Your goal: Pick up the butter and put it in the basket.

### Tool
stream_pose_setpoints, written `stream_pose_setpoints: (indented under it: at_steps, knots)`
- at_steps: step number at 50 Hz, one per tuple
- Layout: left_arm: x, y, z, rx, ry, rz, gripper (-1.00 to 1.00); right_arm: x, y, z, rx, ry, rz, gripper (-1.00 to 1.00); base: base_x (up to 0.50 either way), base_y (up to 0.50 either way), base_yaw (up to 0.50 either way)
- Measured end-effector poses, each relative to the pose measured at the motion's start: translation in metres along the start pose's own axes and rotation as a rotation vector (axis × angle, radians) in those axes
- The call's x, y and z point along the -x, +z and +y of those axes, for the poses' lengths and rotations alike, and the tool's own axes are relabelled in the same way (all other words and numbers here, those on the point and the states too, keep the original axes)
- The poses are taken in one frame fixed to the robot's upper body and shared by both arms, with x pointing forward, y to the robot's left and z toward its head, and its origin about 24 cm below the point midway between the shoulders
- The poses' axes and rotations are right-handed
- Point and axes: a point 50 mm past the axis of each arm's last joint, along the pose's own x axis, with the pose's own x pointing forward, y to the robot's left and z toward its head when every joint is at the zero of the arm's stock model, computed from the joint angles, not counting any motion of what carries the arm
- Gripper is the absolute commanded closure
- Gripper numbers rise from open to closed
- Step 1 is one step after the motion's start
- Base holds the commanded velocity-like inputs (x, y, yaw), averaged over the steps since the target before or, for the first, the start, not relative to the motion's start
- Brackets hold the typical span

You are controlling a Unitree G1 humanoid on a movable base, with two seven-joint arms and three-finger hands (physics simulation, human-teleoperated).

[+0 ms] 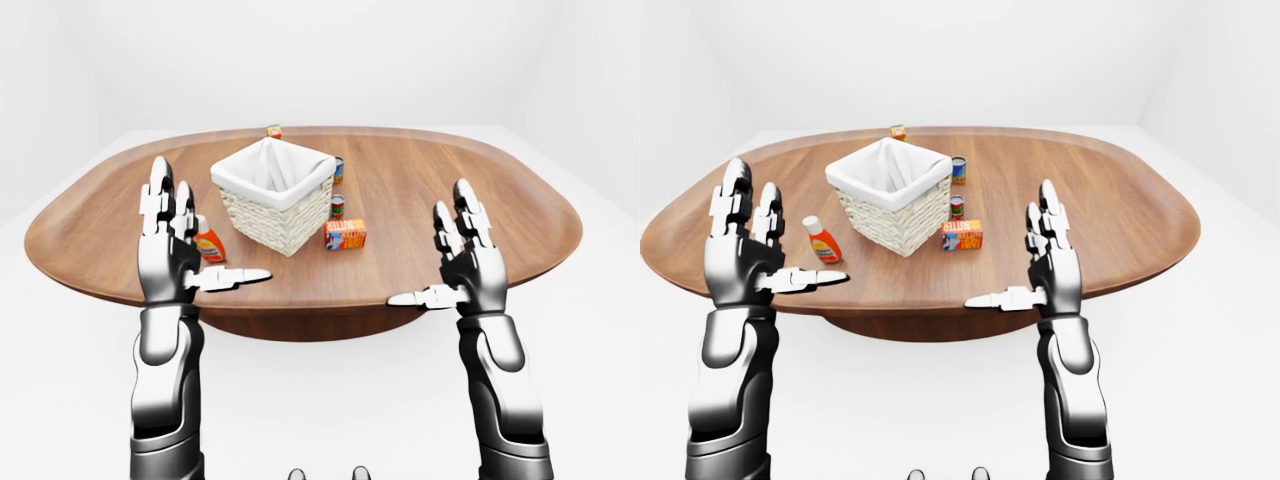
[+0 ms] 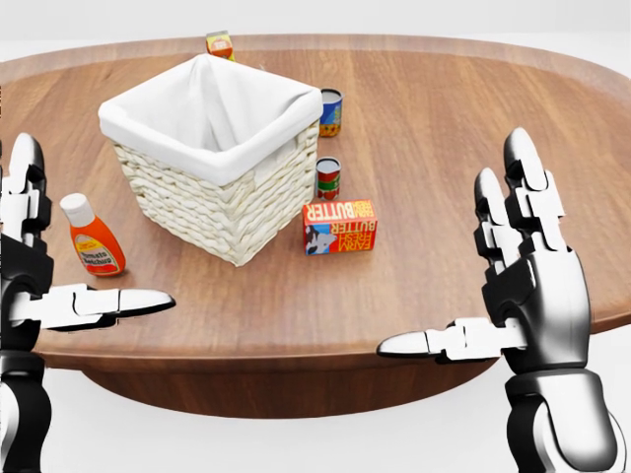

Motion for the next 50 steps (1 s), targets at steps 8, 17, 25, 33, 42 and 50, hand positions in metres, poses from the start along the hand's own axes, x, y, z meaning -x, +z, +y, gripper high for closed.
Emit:
stream_pose_setpoints:
  at_steps: [8, 17, 25, 33, 42, 50]
  knots:
    - [-0.0013, 0.0041, 0.0018, 0.000, 0.006, -0.018, -1.00, 0.0045, -0.0015, -0.0041, -0.004, 0.003, 0.011, -1.00, 0.24, 0.24, 0.00]
    - [-0.0020, 0.0065, 0.0026, -0.001, 0.007, -0.028, -1.00, 0.0064, -0.0028, -0.0061, -0.010, 0.000, 0.018, -1.00, 0.29, 0.24, 0.00]
    - [-0.0020, 0.0068, 0.0021, 0.000, 0.004, -0.030, -1.00, 0.0058, -0.0030, -0.0063, -0.018, -0.007, 0.017, -1.00, 0.34, 0.16, 0.00]
    - [-0.0018, 0.0065, 0.0013, 0.002, 0.000, -0.028, -1.00, 0.0054, -0.0037, -0.0066, -0.024, -0.013, 0.019, -1.00, 0.36, 0.08, 0.00]
    - [-0.0013, 0.0056, 0.0009, 0.002, -0.002, -0.024, -1.00, 0.0055, -0.0041, -0.0060, -0.028, -0.016, 0.021, -1.00, 0.37, 0.06, 0.00]
    - [-0.0011, 0.0049, 0.0008, 0.003, -0.003, -0.021, -1.00, 0.0057, -0.0042, -0.0054, -0.031, -0.016, 0.021, -1.00, 0.37, 0.06, 0.00]
